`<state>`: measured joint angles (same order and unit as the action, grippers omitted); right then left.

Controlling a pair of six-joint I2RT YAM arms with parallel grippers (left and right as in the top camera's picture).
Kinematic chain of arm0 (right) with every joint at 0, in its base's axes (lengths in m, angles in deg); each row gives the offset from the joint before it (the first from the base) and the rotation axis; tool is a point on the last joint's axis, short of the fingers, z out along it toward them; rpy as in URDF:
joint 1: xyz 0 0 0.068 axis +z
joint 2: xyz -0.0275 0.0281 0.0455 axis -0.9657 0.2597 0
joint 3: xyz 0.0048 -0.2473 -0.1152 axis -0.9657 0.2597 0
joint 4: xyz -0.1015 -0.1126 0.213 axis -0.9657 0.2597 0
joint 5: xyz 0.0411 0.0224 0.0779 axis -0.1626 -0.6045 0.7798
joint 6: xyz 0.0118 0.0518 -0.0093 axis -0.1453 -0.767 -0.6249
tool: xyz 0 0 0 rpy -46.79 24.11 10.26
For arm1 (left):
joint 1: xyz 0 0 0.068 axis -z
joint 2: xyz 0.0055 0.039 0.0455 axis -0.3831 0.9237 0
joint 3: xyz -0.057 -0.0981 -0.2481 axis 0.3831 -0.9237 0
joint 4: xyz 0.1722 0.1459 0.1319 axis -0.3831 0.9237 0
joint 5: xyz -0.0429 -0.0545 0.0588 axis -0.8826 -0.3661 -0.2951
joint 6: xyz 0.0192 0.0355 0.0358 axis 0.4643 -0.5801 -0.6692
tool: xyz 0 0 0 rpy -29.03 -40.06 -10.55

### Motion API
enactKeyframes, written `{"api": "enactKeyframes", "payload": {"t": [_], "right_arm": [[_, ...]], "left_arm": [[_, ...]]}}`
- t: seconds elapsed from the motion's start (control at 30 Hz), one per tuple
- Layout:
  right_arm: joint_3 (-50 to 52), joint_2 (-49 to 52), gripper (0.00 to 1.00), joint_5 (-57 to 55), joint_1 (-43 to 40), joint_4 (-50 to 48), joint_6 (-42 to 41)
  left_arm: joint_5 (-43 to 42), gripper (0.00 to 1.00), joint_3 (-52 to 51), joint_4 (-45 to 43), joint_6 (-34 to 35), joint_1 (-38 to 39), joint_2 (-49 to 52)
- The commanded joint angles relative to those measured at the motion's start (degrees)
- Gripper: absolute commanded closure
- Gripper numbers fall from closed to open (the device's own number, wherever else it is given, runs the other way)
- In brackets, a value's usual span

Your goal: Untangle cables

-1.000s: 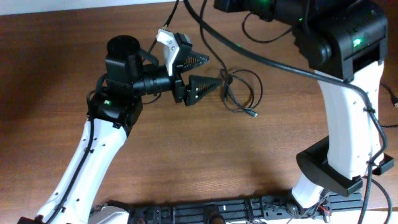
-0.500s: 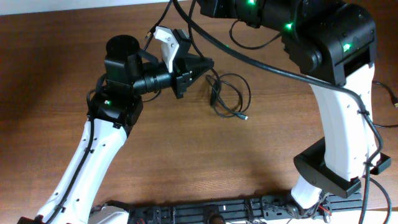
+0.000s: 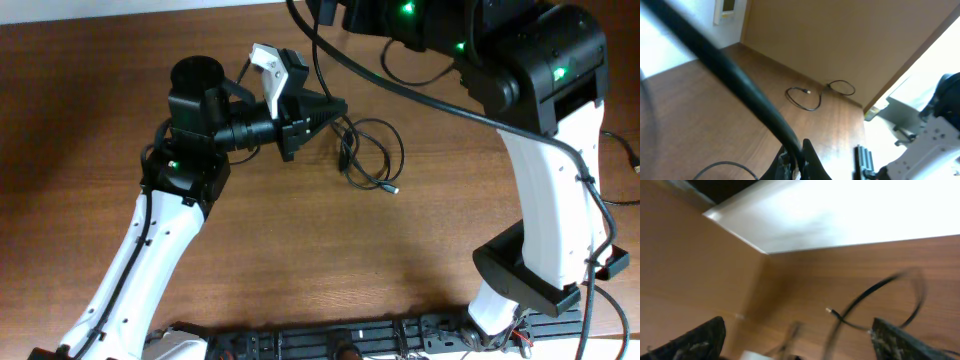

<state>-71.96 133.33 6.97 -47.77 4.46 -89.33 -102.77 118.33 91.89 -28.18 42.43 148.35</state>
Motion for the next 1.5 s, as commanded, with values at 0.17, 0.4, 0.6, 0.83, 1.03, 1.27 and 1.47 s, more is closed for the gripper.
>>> {"api": "enactKeyframes", "payload": {"t": [0.17, 0.4, 0.6, 0.83, 1.03, 1.27, 1.47], "right_arm": [[-0.17, 2.67, 0.01, -9.33, -5.09, 7.28, 13.68], [1.01, 2.78, 0.01, -6.51, -8.50, 13.90, 27.08], [6.62, 2.93, 0.01, 6.34, -8.50, 15.82, 45.55], [17.94, 2.93, 0.01, 17.20, -8.44, 16.61, 57.22], [26.18, 2.93, 0.03, 21.84, -8.46, 15.93, 63.58], [26.77, 2.89, 0.03, 26.56, -8.44, 15.76, 67.23], [26.75, 2.84, 0.04, 38.34, -8.44, 15.67, 77.44]], "left_arm": [[-5.16, 1.00, 0.39, 0.13, 11.56, -7.87, -1.33], [-5.27, 1.00, 0.39, -1.29, 23.67, -15.23, -1.33], [-5.14, 1.00, 0.39, -16.74, 49.16, -18.82, -1.33], [-2.49, 1.00, 0.39, -35.82, 73.00, -20.46, -1.33], [-1.90, 1.00, 0.39, -41.53, 79.43, -21.57, -1.36], [-8.02, 1.00, 0.39, -41.42, 75.95, -21.57, -1.33], [-9.55, 1.00, 0.39, -31.19, 66.10, -21.57, -1.33]]}}
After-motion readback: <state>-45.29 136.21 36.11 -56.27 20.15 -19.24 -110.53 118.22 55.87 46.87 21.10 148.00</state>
